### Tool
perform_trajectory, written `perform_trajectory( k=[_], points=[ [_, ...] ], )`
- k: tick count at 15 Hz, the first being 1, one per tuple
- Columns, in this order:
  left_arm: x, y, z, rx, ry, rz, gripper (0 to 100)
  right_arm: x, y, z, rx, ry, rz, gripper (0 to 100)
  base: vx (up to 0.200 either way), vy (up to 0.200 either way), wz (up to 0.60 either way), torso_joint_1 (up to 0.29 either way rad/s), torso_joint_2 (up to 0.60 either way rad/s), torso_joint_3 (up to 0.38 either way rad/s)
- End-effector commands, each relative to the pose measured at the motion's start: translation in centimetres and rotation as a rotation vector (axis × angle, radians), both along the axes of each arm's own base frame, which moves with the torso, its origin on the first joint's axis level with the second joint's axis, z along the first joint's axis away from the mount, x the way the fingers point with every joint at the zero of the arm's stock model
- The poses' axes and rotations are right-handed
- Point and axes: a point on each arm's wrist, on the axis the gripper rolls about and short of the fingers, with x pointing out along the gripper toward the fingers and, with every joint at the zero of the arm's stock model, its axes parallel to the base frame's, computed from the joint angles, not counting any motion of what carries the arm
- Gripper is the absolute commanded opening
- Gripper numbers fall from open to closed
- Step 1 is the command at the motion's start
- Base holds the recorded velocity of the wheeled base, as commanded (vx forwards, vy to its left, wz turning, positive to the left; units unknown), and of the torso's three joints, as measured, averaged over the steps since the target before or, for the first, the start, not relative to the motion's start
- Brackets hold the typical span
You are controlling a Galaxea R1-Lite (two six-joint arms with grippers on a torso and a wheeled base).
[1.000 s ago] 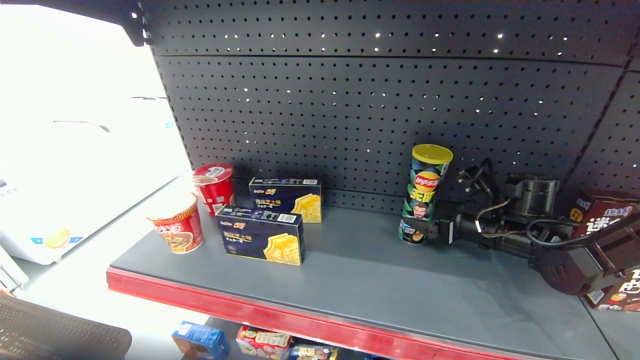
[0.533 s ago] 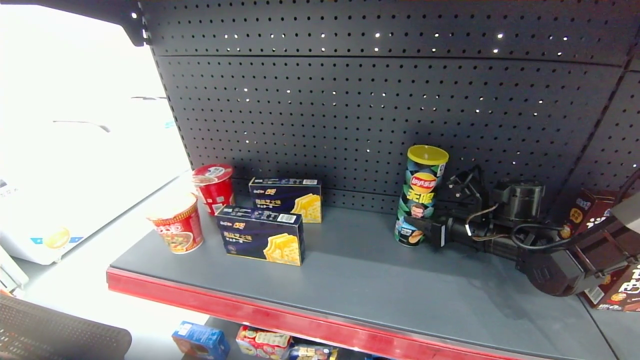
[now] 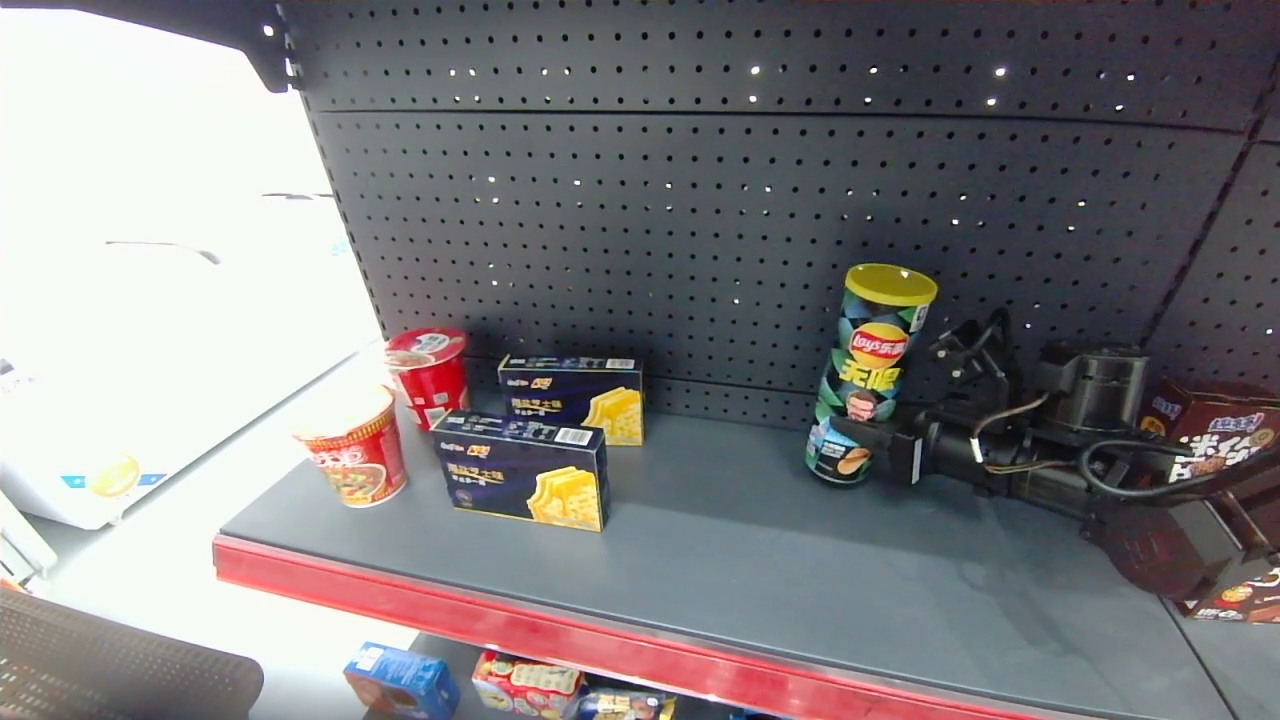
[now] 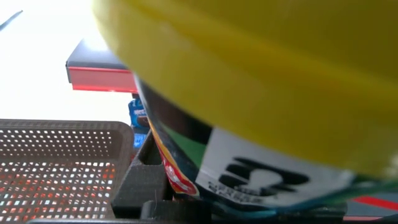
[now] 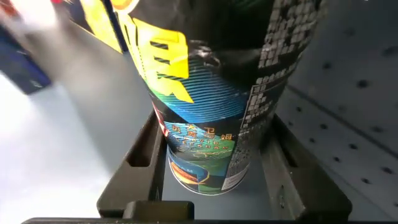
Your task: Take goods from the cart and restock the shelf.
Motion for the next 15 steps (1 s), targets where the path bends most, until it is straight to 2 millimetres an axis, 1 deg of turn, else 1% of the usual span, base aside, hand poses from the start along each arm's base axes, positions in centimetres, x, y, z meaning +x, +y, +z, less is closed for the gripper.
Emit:
perform_trajectory(
  k=[1, 2, 3, 4, 5, 7, 12, 15],
  points=[
    [0.0, 0.0, 0.0, -0.005, -0.002, 0.001, 0, -3.3, -0.7, 2.6, 0.016, -0.059, 0.011, 0, 0.000, 0.000, 0.00, 0.000, 0.00, 0.000],
    [0.0, 0.0, 0.0, -0.009, -0.001, 0.003, 0, -4.0, -0.9, 2.9, 0.017, -0.065, 0.014, 0, 0.000, 0.000, 0.00, 0.000, 0.00, 0.000],
    [-0.1, 0.0, 0.0, -0.013, -0.005, 0.003, 0, -5.8, -1.1, 3.1, 0.017, -0.064, 0.022, 0, 0.000, 0.000, 0.00, 0.000, 0.00, 0.000],
    [-0.1, 0.0, 0.0, -0.013, -0.005, 0.003, 0, -6.7, -1.2, 3.1, 0.017, -0.064, 0.025, 0, 0.000, 0.000, 0.00, 0.000, 0.00, 0.000],
    [-0.2, 0.0, -0.1, -0.013, -0.009, 0.008, 0, -7.7, -1.3, 3.1, 0.017, -0.061, 0.031, 0, 0.000, 0.000, 0.00, 0.000, 0.00, 0.000],
    [-0.3, 0.1, -0.4, -0.013, -0.008, 0.014, 0, -9.8, -1.6, 2.3, 0.011, -0.035, 0.046, 0, 0.000, 0.000, 0.00, 0.000, 0.00, 0.000],
    [-0.3, 0.1, -0.6, -0.013, -0.006, 0.014, 0, -13.2, -1.7, 1.5, 0.008, -0.015, 0.095, 0, 0.000, 0.000, 0.00, 0.000, 0.00, 0.000],
    [-0.4, 0.1, -0.5, -0.014, -0.011, 0.016, 0, -14.1, -1.9, 0.9, 0.003, 0.004, 0.100, 0, 0.000, 0.000, 0.00, 0.000, 0.00, 0.000]
  ],
)
